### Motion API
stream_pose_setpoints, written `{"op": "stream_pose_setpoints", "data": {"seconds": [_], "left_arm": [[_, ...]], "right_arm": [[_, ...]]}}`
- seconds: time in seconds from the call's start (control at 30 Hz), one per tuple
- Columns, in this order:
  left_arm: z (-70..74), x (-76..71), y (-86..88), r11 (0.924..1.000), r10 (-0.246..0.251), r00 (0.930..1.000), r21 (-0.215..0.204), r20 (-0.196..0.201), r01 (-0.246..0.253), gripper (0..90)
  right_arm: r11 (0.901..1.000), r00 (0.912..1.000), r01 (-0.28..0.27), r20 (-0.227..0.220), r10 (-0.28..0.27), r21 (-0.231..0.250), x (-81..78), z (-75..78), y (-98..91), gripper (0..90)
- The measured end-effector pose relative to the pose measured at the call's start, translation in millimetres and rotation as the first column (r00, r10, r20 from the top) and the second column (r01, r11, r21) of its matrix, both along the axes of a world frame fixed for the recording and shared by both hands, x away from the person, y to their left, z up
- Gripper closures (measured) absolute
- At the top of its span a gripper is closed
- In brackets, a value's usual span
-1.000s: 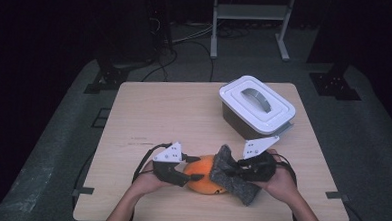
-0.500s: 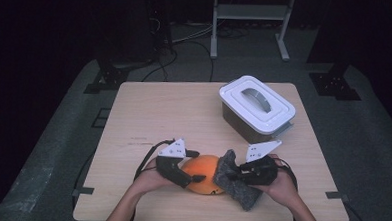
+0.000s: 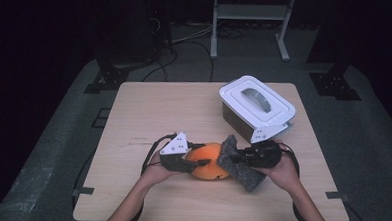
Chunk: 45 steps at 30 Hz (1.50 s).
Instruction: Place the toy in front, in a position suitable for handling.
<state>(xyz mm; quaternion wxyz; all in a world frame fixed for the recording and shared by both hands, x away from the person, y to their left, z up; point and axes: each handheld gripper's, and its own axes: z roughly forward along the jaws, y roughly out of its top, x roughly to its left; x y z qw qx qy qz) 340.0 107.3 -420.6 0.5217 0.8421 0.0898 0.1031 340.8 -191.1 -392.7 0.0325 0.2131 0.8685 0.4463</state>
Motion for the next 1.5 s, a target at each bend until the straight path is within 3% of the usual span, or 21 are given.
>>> {"op": "stream_pose_setpoints", "data": {"seconds": [0.07, 0.1, 0.13, 0.17, 0.23, 0.3, 0.33, 0.43, 0.5, 0.6, 0.73, 0.93, 1.0, 1.07, 1.17, 1.3, 1.4, 1.5], "left_arm": [[-3.0, -1.0, 3.6, 0.9993, -0.029, 0.9976, -0.024, -0.063, 0.027, 37.1], [-1.9, -1.4, 5.4, 0.9983, -0.052, 0.9931, -0.031, -0.105, 0.049, 31.4], [-0.1, -0.8, 7.3, 0.9956, -0.083, 0.984, -0.056, -0.157, 0.075, 26.1], [2.5, -0.3, 9.4, 0.9944, -0.093, 0.9795, -0.067, -0.179, 0.082, 21.1], [5.3, -1.6, 11.7, 0.9971, -0.062, 0.986, -0.053, -0.155, 0.055, 20.8], [1.3, -2.7, 9.5, 0.9994, -0.033, 0.9872, 0.007, -0.156, 0.034, 24.2], [-1.5, -4.0, 8.5, 0.9991, -0.036, 0.987, 0.017, -0.157, 0.039, 24.4], [-3.2, -9.1, 6.9, 0.9995, -0.025, 0.9891, 0.016, -0.145, 0.028, 26.5], [-3.0, -11.2, 5.9, 0.9981, -0.049, 0.9891, 0.031, -0.139, 0.054, 27.2], [-5.8, -12.2, 8.6, 0.9976, -0.063, 0.9874, 0.019, -0.145, 0.066, 27.2], [-7.8, -13.0, 16.1, 0.9961, -0.075, 0.9864, 0.035, -0.146, 0.081, 29.5], [-7.3, -15.9, 20.0, 0.9934, -0.086, 0.9839, 0.061, -0.157, 0.097, 29.5], [-6.2, -18.8, 20.5, 0.9904, -0.096, 0.9833, 0.084, -0.155, 0.11, 29.5], [-5.6, -21.2, 23.4, 0.9896, -0.098, 0.9827, 0.089, -0.157, 0.113, 29.4], [-4.7, -22.5, 26.4, 0.9896, -0.104, 0.9821, 0.082, -0.157, 0.118, 28.6], [2.1, -19.3, 27.8, 0.995, -0.094, 0.9776, 0.016, -0.189, 0.098, 21.0], [2.7, -13.6, 26.8, 0.9982, -0.049, 0.9835, 0.027, -0.174, 0.054, 19.5], [-4.4, -10.3, 25.5, 0.9975, -0.045, 0.9797, 0.044, -0.195, 0.055, 21.9]], "right_arm": [[0.9994, 0.9993, -0.029, -0.023, 0.028, -0.02, -1.8, -8.1, 6.0, 78.1], [0.9987, 0.9984, -0.048, -0.031, 0.048, -0.019, -4.3, -12.5, 8.9, 78.0], [0.9976, 0.9971, -0.066, -0.039, 0.066, -0.021, -7.8, -16.0, 11.7, 77.9], [0.996, 0.9956, -0.086, -0.04, 0.085, -0.025, -11.6, -19.4, 14.0, 77.9], [0.9936, 0.9936, -0.108, -0.04, 0.106, -0.035, -19.1, -23.9, 16.9, 78.0], [0.9921, 0.9927, -0.117, -0.035, 0.116, -0.045, -25.5, -24.1, 17.7, 77.9], [0.9918, 0.9929, -0.116, -0.032, 0.114, -0.053, -28.0, -23.0, 17.7, 78.0], [0.9925, 0.9946, -0.102, 0.008, 0.103, -0.067, -32.2, -13.7, 17.5, 78.0], [0.9942, 0.9944, -0.095, 0.041, 0.097, -0.05, -32.1, -6.6, 18.6, 78.1], [0.9945, 0.9933, -0.095, 0.061, 0.098, -0.045, -28.5, 0.4, 25.0, 78.0], [0.9937, 0.9937, -0.102, 0.041, 0.104, -0.046, -27.1, -8.1, 25.3, 78.0], [0.9955, 0.9985, -0.055, -0.001, 0.055, -0.077, -28.9, -26.7, 6.3, 77.9], [0.9935, 0.9988, -0.048, 0.001, 0.048, -0.103, -30.2, -26.5, 4.0, 77.9], [0.9955, 0.9985, -0.052, 0.014, 0.053, -0.08, -32.4, -20.3, 4.3, 78.0], [0.9959, 0.9961, -0.083, 0.026, 0.084, -0.035, -34.7, -12.0, 11.1, 77.9], [0.9921, 0.9939, -0.108, 0.017, 0.109, -0.064, -34.8, -18.2, 21.0, 77.7], [0.9929, 0.9943, -0.106, 0.004, 0.107, -0.053, -34.4, -21.4, 19.8, 77.6], [0.9933, 0.9949, -0.1, 0.002, 0.101, -0.057, -34.0, -21.4, 18.6, 77.7]]}}
